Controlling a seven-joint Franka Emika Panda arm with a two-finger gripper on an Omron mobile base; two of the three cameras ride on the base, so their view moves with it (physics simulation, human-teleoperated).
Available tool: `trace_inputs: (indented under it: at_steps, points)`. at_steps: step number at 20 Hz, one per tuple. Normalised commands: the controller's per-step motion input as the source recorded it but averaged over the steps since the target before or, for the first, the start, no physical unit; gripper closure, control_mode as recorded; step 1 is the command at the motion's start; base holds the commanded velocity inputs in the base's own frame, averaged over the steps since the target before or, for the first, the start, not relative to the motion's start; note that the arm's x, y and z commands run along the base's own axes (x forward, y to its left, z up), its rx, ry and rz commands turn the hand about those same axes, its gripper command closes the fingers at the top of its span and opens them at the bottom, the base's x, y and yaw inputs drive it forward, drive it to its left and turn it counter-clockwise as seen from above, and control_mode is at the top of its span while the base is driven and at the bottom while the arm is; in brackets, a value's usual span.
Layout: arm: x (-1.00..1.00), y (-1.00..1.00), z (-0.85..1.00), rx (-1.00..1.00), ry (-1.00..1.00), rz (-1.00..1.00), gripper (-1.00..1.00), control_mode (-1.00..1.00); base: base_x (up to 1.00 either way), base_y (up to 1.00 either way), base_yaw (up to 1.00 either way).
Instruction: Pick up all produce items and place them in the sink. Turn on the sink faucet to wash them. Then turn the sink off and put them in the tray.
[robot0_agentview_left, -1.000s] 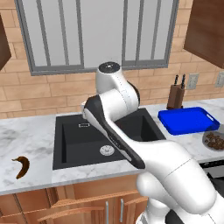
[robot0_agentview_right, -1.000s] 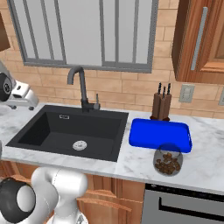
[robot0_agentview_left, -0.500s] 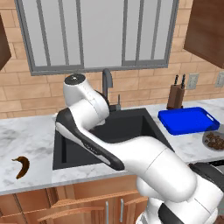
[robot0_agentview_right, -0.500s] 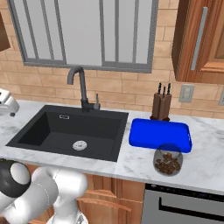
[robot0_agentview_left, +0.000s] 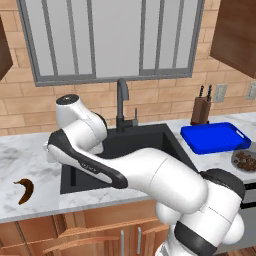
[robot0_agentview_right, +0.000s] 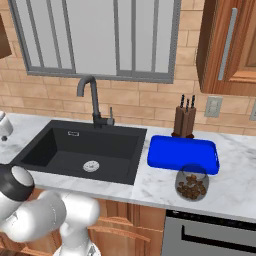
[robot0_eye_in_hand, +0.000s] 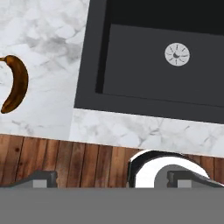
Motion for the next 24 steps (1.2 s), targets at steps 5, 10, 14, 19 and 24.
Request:
trace_inputs:
  at_steps: [5, 10, 14, 19, 24]
  points:
    - [0.09, 0.61, -0.40, 0.02, 0.04, 0.00, -1.00, -1.00, 0.00, 0.00, 0.00]
    - [0.15, 0.62, -0.38, 0.01, 0.02, 0.00, -1.00, -1.00, 0.00, 0.00, 0.00]
    - [0.25, 0.57, -0.35, 0.00, 0.03, 0.00, -1.00, -1.00, 0.00, 0.00, 0.00]
    - [0.34, 0.53, -0.29, 0.00, 0.04, 0.00, -1.00, -1.00, 0.00, 0.00, 0.00]
    - [0.32, 0.49, -0.18, 0.00, 0.05, 0.00, -1.00, -1.00, 0.00, 0.00, 0.00]
